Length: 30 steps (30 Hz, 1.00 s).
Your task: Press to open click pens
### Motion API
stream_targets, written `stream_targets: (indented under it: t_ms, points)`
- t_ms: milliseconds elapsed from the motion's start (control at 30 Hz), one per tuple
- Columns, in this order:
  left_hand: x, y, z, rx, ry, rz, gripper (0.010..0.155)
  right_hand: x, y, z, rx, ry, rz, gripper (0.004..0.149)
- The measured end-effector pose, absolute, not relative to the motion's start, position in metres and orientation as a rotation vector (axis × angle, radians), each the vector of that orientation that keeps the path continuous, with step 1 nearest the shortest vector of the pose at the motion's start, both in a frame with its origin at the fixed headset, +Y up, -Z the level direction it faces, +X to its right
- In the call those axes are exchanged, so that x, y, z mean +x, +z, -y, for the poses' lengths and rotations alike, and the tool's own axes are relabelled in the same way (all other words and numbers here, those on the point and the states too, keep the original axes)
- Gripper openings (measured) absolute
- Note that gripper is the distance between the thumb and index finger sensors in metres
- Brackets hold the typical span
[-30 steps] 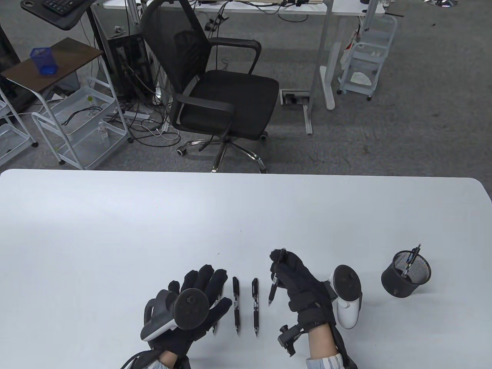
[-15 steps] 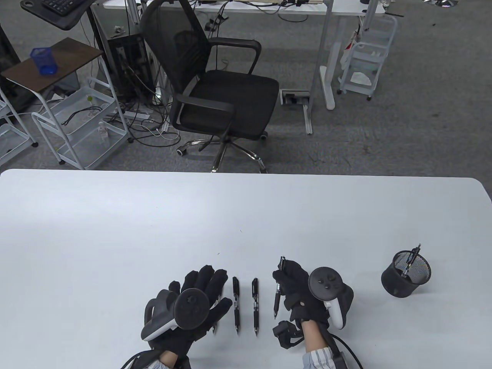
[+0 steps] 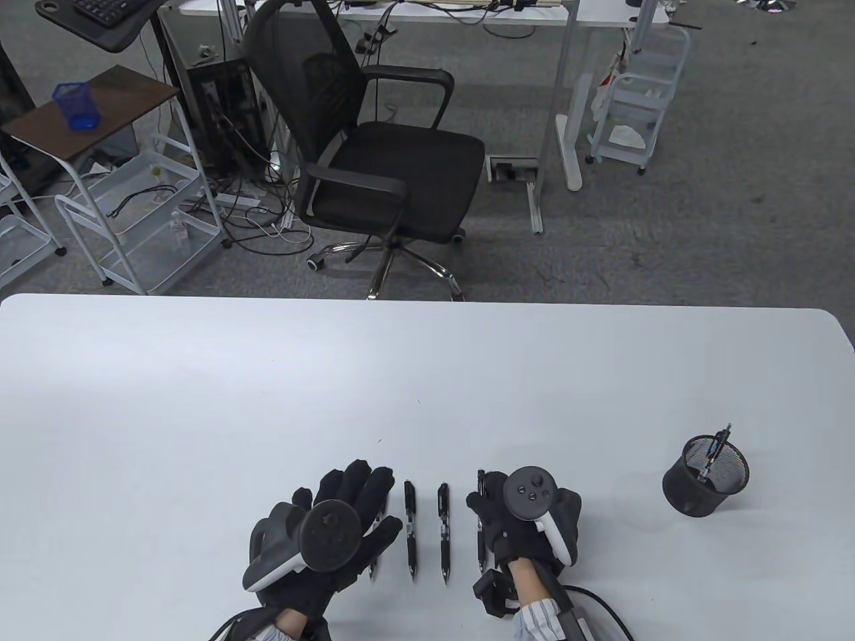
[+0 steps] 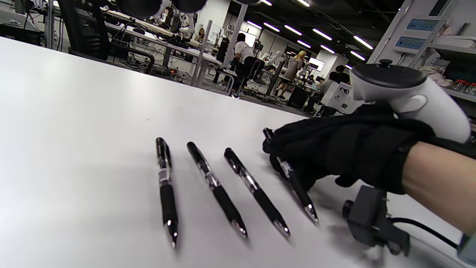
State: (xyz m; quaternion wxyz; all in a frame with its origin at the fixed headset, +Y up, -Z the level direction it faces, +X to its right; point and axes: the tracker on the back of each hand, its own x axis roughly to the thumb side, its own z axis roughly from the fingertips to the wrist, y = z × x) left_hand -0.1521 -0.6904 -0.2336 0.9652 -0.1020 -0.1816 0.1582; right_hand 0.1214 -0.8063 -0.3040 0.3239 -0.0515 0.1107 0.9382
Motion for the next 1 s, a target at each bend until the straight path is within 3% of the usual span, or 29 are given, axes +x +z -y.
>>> stream_targets:
  t_ms: [1000]
  points:
    - [-0.153, -0.233, 0.691, -0.209, 0.313, 0.363, 0.066, 0.11, -0.304, 0.811, -0.16, 2.693, -0.403, 0.061]
